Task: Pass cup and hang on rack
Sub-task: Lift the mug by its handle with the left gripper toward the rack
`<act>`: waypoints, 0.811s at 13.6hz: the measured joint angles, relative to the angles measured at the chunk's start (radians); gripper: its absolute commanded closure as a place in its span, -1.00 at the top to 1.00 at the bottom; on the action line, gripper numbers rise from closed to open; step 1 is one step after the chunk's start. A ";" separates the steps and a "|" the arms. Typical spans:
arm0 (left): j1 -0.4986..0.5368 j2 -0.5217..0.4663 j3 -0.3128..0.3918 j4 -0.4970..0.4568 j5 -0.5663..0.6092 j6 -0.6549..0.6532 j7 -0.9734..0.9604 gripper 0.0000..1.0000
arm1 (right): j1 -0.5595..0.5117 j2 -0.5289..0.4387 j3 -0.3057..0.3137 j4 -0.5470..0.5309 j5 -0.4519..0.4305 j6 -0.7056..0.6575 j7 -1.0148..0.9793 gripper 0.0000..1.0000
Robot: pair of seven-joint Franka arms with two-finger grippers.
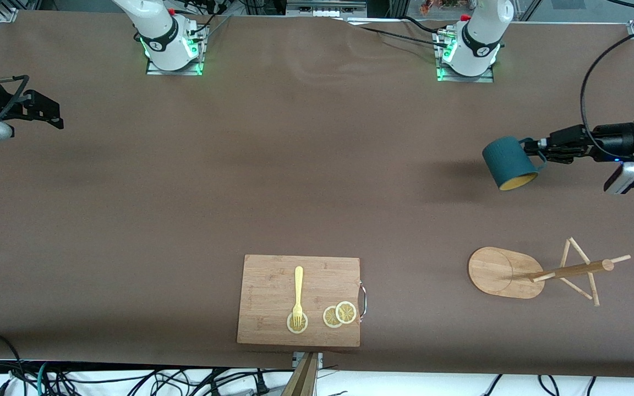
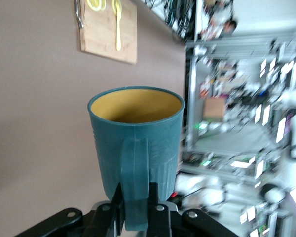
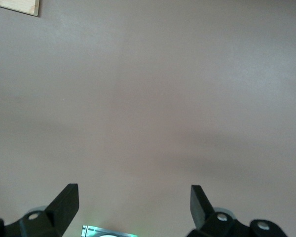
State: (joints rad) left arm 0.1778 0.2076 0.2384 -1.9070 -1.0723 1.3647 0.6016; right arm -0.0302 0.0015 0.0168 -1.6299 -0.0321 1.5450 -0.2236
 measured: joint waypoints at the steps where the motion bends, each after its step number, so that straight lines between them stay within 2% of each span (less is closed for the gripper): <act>1: 0.015 0.012 0.003 0.000 -0.058 -0.004 -0.055 -1.00 | 0.000 0.000 0.000 0.000 0.000 0.000 0.000 1.00; 5: 0.067 0.056 0.010 -0.001 -0.258 -0.016 -0.166 -1.00 | 0.000 0.000 0.000 0.000 0.000 0.000 0.000 1.00; 9: 0.102 0.133 0.011 -0.001 -0.384 -0.059 -0.152 -1.00 | 0.000 0.000 0.000 0.000 0.000 0.000 0.000 1.00; 11: 0.109 0.186 0.011 -0.002 -0.451 -0.074 -0.072 -1.00 | 0.000 0.000 0.000 0.000 0.000 0.000 0.000 1.00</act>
State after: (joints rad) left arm 0.2871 0.3940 0.2489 -1.9088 -1.5234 1.2904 0.5299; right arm -0.0302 0.0015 0.0169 -1.6298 -0.0319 1.5449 -0.2235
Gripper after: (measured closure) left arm 0.793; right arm 0.000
